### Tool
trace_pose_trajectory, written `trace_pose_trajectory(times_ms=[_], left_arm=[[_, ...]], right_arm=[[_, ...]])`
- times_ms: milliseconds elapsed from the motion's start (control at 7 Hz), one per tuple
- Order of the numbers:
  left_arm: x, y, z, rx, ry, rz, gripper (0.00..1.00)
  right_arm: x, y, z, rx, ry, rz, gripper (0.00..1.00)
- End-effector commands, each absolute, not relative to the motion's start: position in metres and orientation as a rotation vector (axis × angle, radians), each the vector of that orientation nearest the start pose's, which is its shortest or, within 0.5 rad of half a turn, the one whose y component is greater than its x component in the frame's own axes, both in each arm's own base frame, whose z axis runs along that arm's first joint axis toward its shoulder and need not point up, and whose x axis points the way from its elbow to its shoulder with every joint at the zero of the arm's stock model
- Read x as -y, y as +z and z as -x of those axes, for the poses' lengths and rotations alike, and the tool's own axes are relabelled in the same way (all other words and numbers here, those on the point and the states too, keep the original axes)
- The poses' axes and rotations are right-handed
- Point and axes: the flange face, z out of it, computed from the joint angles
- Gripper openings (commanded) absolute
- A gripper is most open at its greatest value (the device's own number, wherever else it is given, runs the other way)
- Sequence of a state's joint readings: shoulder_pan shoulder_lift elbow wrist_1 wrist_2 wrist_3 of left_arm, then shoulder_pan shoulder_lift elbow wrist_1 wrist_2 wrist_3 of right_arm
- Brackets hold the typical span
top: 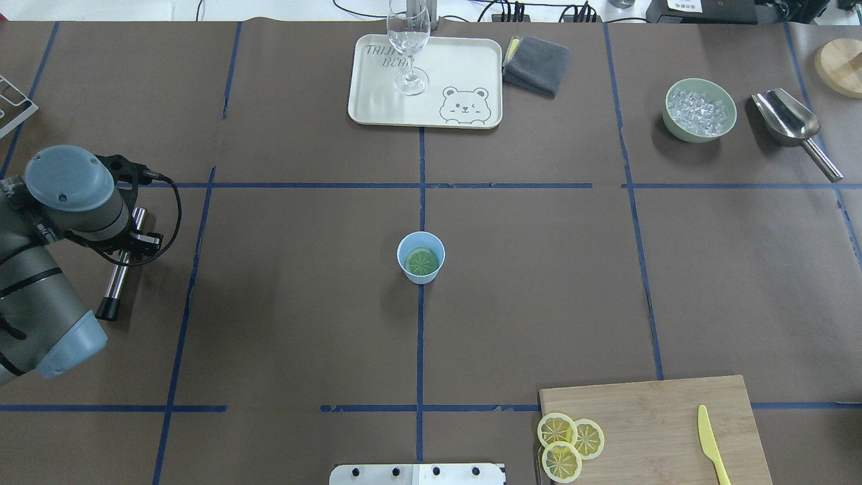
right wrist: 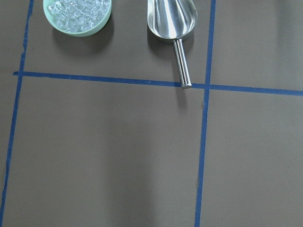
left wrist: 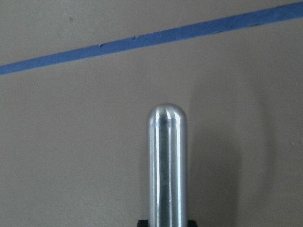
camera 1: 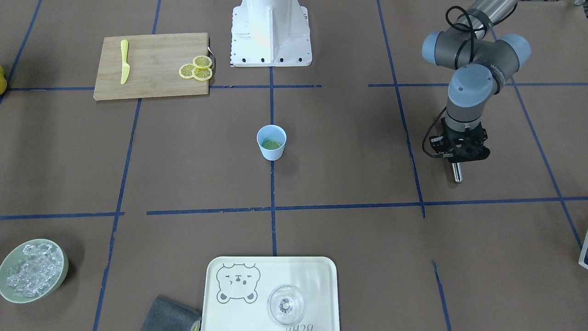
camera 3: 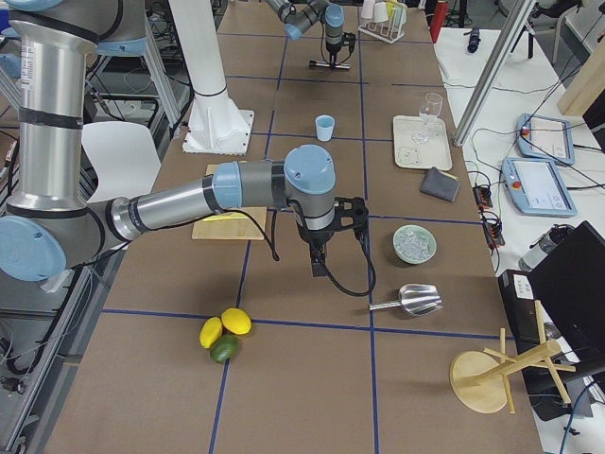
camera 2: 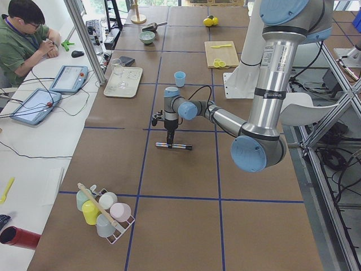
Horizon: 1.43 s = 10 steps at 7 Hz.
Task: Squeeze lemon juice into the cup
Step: 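Lay the muddler down on the table and release it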
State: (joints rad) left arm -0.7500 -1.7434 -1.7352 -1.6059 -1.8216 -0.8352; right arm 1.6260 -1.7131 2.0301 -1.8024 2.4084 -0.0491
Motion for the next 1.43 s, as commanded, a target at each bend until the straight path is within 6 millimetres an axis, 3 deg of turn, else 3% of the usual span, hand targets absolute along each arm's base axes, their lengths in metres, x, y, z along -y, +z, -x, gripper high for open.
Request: trace_pose_trajectory(times_ms=[0, 286, 429, 571, 714, 857, 1143, 1286], left_arm=[[0.479, 0.496, -0.328, -0.492, 0.011, -0.049, 1.00], [0.499, 0.452, -0.277, -0.582, 0.017, -0.112, 1.00], [0.503, 0.423, -0.239, -0.642, -0.003, -0.153, 1.00], [0.515, 0.409, -0.193, -0.637, -0.008, -0.196, 1.00], [0.525, 0.410, -0.139, -0.650, 0.072, -0.202, 1.00], [0.529, 0.434, -0.066, -0.685, 0.152, -0.235, 1.00], [0.514, 0.520, 0.066, -0.647, 0.172, -0.255, 1.00], [0.496, 0.594, 0.093, -0.638, 0.248, -0.195, 1.00]], right_arm=[[0.414, 0.519, -0.082, 0.832, -0.030, -0.124, 1.00], [0.414, 0.519, -0.082, 0.832, -0.030, -0.123, 1.00], [0.414, 0.519, -0.082, 0.832, -0.031, -0.124, 1.00], [0.414, 0.520, -0.082, 0.832, -0.030, -0.122, 1.00], [0.414, 0.521, -0.082, 0.832, -0.030, -0.121, 1.00], [0.411, 0.523, -0.082, 0.834, -0.026, -0.114, 1.00], [0.412, 0.527, -0.082, 0.837, -0.022, -0.106, 1.00], [0.412, 0.528, -0.082, 0.839, -0.020, -0.102, 1.00]])
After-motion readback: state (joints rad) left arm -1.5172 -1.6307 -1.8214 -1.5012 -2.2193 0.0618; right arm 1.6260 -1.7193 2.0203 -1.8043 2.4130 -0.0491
